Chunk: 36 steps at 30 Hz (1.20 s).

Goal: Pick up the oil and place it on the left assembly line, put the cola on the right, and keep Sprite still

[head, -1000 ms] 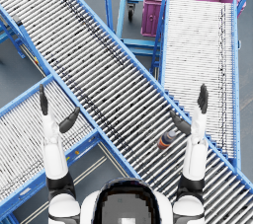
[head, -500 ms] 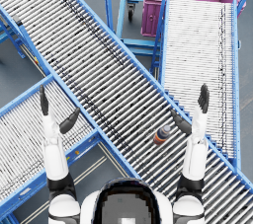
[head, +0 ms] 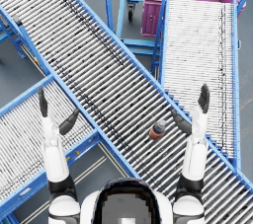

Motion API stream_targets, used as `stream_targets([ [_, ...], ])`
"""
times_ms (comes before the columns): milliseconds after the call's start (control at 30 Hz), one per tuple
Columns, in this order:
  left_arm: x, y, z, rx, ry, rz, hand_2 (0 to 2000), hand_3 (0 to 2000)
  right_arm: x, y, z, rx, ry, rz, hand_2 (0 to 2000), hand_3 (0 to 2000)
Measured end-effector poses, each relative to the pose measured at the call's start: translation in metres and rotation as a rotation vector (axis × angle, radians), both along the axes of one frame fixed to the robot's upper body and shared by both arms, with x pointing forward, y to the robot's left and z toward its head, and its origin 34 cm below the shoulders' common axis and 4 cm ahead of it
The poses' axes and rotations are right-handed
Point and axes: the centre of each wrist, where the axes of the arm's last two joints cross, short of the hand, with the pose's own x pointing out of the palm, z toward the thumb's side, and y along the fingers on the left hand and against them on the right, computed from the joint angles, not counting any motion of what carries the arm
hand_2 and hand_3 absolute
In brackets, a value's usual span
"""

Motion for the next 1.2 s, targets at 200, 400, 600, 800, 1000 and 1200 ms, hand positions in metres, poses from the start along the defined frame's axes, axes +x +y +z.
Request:
stream_targets([
  [200,-0.003,-0.005,-0.005,0.0,0.014,-0.016,0,0,-0.014,0.011,-0.03,0.007,0.094,0.031,0,0],
  [400,-0.004,-0.01,-0.008,0.005,0.02,-0.035,0,0,-0.03,0.039,-0.066,-0.023,0.224,0.143,0,0],
  [600,-0.005,-0.014,-0.009,0.006,0.021,-0.046,0,0,-0.033,0.059,-0.102,-0.045,0.37,0.231,0,0],
  [800,-0.002,-0.019,-0.011,0.011,0.034,-0.066,0,0,-0.013,0.075,-0.152,-0.039,0.569,0.272,0,0],
  [1000,0.002,-0.018,-0.014,0.006,0.053,-0.066,0,0,0.019,0.087,-0.202,-0.023,0.773,0.269,0,0],
  [1200,0.004,-0.018,-0.015,0.003,0.06,-0.067,0,0,0.034,0.094,-0.238,-0.023,0.931,0.261,0,0],
])
